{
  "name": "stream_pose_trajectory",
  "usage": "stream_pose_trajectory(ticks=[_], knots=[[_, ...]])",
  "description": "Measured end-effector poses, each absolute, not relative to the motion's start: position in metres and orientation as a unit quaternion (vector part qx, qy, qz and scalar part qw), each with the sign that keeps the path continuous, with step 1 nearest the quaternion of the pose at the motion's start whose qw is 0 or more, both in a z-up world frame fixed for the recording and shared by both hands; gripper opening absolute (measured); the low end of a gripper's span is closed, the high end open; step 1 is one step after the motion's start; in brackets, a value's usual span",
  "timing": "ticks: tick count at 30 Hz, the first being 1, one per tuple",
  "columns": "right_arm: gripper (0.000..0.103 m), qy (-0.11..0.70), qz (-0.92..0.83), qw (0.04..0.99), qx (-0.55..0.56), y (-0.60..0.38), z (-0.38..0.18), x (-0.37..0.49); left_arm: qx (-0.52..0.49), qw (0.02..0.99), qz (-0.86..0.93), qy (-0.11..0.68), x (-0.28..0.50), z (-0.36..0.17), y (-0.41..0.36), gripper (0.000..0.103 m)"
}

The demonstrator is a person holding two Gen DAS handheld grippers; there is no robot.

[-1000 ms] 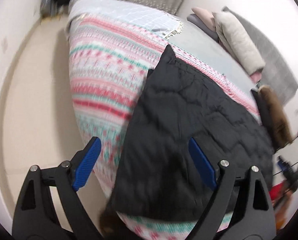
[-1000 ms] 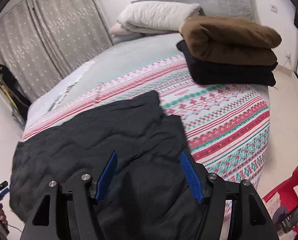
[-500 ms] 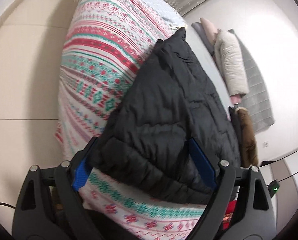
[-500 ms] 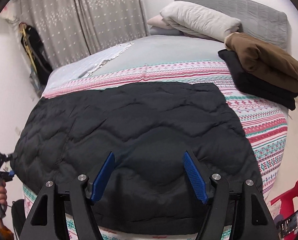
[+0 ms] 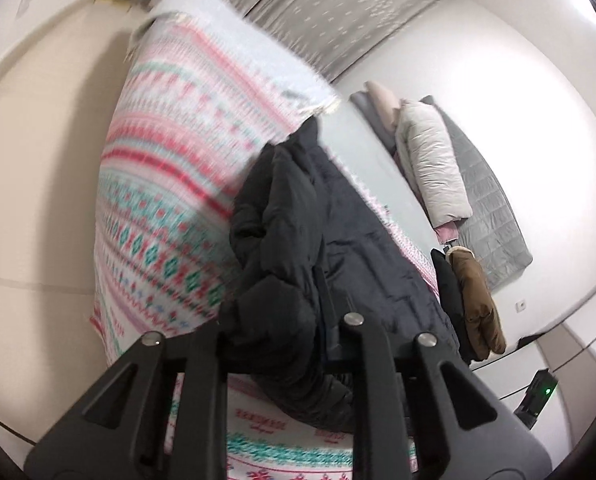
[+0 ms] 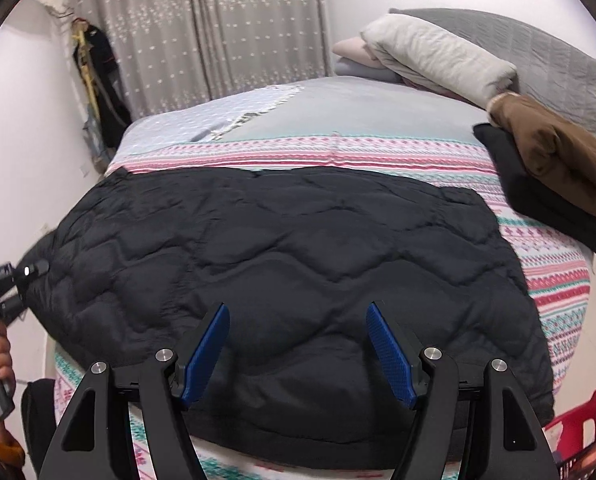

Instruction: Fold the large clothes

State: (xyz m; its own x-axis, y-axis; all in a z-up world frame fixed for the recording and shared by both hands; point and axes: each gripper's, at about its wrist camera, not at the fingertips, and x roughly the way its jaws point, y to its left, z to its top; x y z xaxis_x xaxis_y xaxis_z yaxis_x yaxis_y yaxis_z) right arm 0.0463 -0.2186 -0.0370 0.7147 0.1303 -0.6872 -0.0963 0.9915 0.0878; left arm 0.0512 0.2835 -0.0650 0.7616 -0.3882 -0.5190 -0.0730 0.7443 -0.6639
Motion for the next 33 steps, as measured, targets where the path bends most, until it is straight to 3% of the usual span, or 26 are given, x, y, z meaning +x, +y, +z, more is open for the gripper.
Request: stream_pose_trajectory(ticks=[12, 20, 25, 33], knots=[[0.071, 0.413, 0.140, 0.900, 0.006, -0.173, -0.070, 0.063, -0.271, 0.911, -0.219, 0.222, 0.045, 0.030, 0.223, 0.018], [0.071, 0.443, 0.185, 0.875, 0.067, -0.183, -0.096, 0.084, -0.188, 0.891, -0.359, 0.203, 0.061, 0.079, 0.113, 0.017], [0.071, 0.435, 0.214, 0.853, 0.193, -0.237, -0.086, 0.079, -0.149, 0.863, -0.424, 0.231, 0.077, 0.081, 0.035, 0.018], [0.072, 0.385, 0.093, 0.883, 0.251, -0.353, -0.067, 0.048, -0.095, 0.814, -0.476, 0.319, 0.087, 0.034, -0.065, 0.018]])
